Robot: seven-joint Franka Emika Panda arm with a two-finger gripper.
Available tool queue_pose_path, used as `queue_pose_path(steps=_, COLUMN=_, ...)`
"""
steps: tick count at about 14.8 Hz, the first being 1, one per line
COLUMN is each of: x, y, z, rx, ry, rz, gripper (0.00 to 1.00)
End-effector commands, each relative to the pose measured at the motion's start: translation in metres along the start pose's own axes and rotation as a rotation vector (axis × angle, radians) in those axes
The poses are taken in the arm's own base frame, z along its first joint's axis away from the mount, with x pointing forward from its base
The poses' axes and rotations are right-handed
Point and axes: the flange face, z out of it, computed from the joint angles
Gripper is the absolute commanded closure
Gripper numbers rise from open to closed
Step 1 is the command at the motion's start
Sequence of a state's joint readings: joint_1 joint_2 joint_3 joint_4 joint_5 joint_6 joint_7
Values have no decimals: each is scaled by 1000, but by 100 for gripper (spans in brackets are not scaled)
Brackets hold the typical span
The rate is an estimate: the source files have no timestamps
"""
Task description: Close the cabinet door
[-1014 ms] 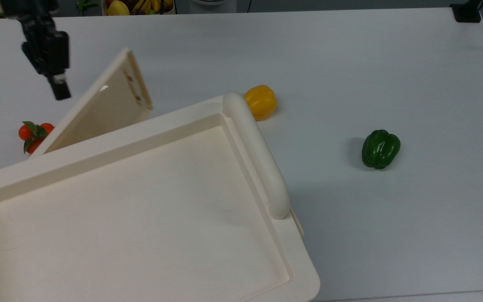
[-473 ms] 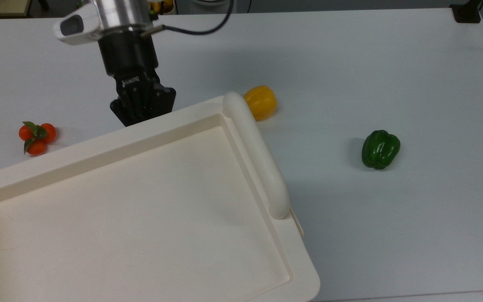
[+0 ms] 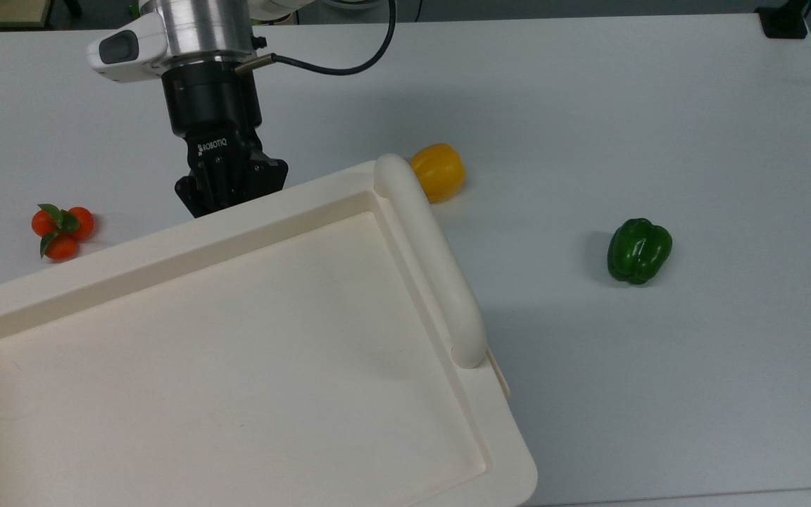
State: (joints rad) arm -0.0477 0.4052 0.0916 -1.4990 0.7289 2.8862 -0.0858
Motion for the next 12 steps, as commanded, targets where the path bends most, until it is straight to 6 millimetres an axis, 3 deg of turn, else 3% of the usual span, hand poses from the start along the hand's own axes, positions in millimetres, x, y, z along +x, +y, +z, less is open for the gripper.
queue_pose_path(steps=1, x=-6, y=-14, z=10, rx=12, ry=61, rz=-43, gripper=100)
queue_pose_path(steps=4, x=-14, y=-17, z=16, rx=15, ry=51, rz=-52, gripper=100)
queue_pose_path(steps=7, x=-10, y=-14, z=-16, rx=-11, ry=32, rz=-95, gripper=100)
queue_pose_path(steps=10, x=-22, y=7, z=-44, rx=-26, ry=-217, rz=-234, gripper=98)
queue_pose_path(steps=12, x=-21, y=31, z=-68, rx=-92, ry=-362, rz=-291, gripper=75)
